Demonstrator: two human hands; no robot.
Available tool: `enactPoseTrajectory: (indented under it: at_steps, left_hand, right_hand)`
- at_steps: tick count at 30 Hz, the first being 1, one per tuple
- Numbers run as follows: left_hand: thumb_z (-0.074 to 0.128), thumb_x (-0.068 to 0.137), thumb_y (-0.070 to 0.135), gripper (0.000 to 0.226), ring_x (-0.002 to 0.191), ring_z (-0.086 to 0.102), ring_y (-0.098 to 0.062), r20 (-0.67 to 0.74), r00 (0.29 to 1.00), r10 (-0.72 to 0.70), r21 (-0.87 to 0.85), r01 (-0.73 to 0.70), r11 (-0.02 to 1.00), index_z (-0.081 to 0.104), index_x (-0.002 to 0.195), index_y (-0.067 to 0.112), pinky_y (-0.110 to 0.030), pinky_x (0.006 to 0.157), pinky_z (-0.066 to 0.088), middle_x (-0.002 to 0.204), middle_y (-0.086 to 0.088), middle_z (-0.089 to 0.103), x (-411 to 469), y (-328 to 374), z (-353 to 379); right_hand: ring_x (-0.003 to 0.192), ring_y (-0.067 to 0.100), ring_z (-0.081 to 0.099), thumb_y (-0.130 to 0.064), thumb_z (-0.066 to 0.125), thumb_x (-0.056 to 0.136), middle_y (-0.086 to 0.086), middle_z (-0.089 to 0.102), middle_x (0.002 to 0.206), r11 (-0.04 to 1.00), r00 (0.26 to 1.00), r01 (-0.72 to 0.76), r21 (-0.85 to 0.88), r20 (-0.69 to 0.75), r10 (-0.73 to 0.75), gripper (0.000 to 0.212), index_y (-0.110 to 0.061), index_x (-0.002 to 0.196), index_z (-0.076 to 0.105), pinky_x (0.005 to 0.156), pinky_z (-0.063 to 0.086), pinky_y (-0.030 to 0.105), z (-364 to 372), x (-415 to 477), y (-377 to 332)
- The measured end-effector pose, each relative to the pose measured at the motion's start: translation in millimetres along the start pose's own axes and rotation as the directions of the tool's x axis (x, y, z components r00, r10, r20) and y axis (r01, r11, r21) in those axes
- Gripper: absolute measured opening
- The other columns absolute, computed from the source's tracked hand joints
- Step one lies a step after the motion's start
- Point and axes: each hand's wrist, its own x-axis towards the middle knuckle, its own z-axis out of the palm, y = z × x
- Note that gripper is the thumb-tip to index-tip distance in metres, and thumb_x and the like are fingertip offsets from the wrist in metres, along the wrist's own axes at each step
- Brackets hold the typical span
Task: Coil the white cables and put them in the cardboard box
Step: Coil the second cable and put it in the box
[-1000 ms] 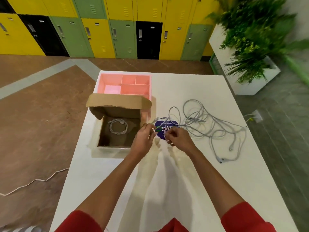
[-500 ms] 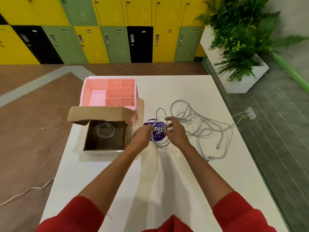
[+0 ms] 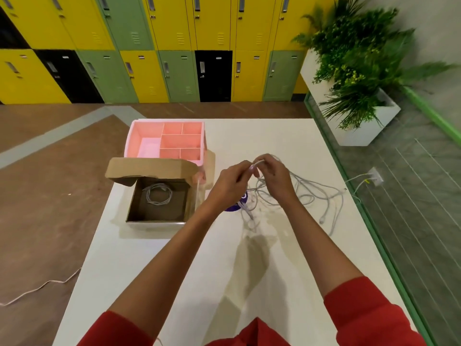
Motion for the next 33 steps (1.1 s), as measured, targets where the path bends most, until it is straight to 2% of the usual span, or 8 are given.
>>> enactPoseTrajectory:
  at_steps: [4, 11, 16, 20, 24, 26, 28, 33]
  left_hand:
    - [0.042, 0.100, 0.041, 0.042, 0.062, 0.047, -0.022, 0.063, 0.994, -0.088, -0.238, 0.101, 0.966, 0.064, 0.078, 0.013, -0.031, 0.062, 0.039, 0.074, -0.027, 0.056, -5.5, 6.2, -3.5]
    - [0.040, 0.099, 0.035, 0.033, 0.047, 0.023, -0.003, 0.295, 0.952, -0.080, -0.696, 0.271, 0.665, 0.063, 0.094, 0.011, -0.016, 0.044, 0.024, 0.053, 0.010, 0.030, -15.2, 14.8, -12.9]
    - [0.033, 0.103, 0.034, 0.042, 0.041, 0.019, -0.002, 0.281, 0.959, -0.045, -0.824, 0.265, 0.501, 0.051, 0.135, 0.014, -0.017, 0.040, 0.017, 0.046, 0.010, 0.027, -7.7, 27.3, -30.4]
    - [0.035, 0.102, 0.035, 0.044, 0.040, 0.023, -0.003, 0.202, 0.974, -0.106, -0.806, 0.227, 0.547, 0.043, 0.142, 0.019, -0.016, 0.041, 0.022, 0.053, 0.006, 0.045, -3.6, 20.3, -33.9]
    - [0.035, 0.102, 0.037, 0.041, 0.059, 0.050, -0.004, 0.129, 0.968, -0.213, -0.767, 0.234, 0.597, 0.039, 0.142, 0.026, -0.016, 0.050, 0.033, 0.098, 0.005, 0.070, -7.8, 16.7, -28.7]
    - [0.033, 0.103, 0.038, 0.044, 0.098, 0.062, -0.012, 0.130, 0.963, -0.234, -0.724, 0.254, 0.642, 0.035, 0.145, 0.027, -0.024, 0.072, 0.047, 0.129, 0.001, 0.061, -10.9, 12.0, -24.3]
    - [0.034, 0.102, 0.038, 0.046, 0.130, 0.046, -0.025, 0.138, 0.958, -0.252, -0.707, 0.273, 0.652, 0.032, 0.147, 0.026, -0.042, 0.101, 0.044, 0.148, -0.003, 0.042, -12.2, 3.3, -18.8]
    - [0.036, 0.101, 0.041, 0.048, 0.142, 0.027, -0.031, 0.167, 0.944, -0.284, -0.547, 0.328, 0.770, 0.033, 0.147, 0.027, -0.053, 0.114, 0.025, 0.156, -0.005, 0.029, -22.5, -6.7, -6.8]
  right_hand:
    - [0.068, 0.016, 0.065, -0.008, 0.045, 0.098, 0.005, 0.064, 0.069, 0.986, 0.994, 0.058, 0.154, -0.103, -0.042, 0.020, -0.007, 0.088, 0.062, 0.069, 0.056, 0.027, -19.7, 4.2, -21.4]
    - [0.044, 0.012, 0.049, -0.022, 0.049, 0.098, 0.003, 0.050, 0.054, 0.997, 0.972, -0.026, 0.066, -0.232, 0.041, 0.021, -0.012, 0.088, 0.064, 0.046, 0.043, 0.025, -43.3, 7.1, -22.9]
    - [0.036, -0.001, 0.046, -0.028, 0.055, 0.096, -0.011, 0.053, 0.043, 0.983, 0.990, -0.133, -0.128, 0.036, 0.139, 0.026, -0.011, 0.082, 0.069, 0.045, 0.033, 0.015, -28.9, -18.6, -0.1]
    - [0.035, -0.001, 0.044, -0.020, 0.042, 0.101, -0.004, 0.051, 0.052, 0.968, 0.912, -0.183, -0.170, 0.339, 0.232, 0.028, -0.002, 0.094, 0.063, 0.041, 0.036, 0.015, -11.0, -47.8, 9.6]
    - [0.046, 0.012, 0.053, -0.025, 0.034, 0.103, 0.004, 0.051, 0.059, 0.928, 0.753, -0.183, -0.323, 0.561, 0.344, 0.029, -0.010, 0.100, 0.058, 0.051, 0.044, 0.022, -6.2, -75.5, 20.3]
    - [0.045, 0.013, 0.053, -0.029, 0.033, 0.104, 0.003, 0.047, 0.056, 0.927, 0.708, -0.121, -0.354, 0.624, 0.331, 0.031, -0.013, 0.103, 0.060, 0.056, 0.045, 0.026, -10.4, -84.1, 17.3]
    - [0.043, 0.009, 0.052, -0.032, 0.035, 0.104, -0.003, 0.043, 0.056, 0.936, 0.683, -0.067, -0.346, 0.668, 0.296, 0.034, -0.015, 0.107, 0.064, 0.061, 0.046, 0.028, -17.0, -87.5, 3.7]
    - [0.038, 0.003, 0.050, -0.038, 0.042, 0.101, 0.009, 0.064, 0.075, 0.931, 0.708, 0.064, -0.358, 0.674, 0.211, 0.034, -0.018, 0.103, 0.070, 0.061, 0.046, 0.025, -34.4, -79.0, -35.0]
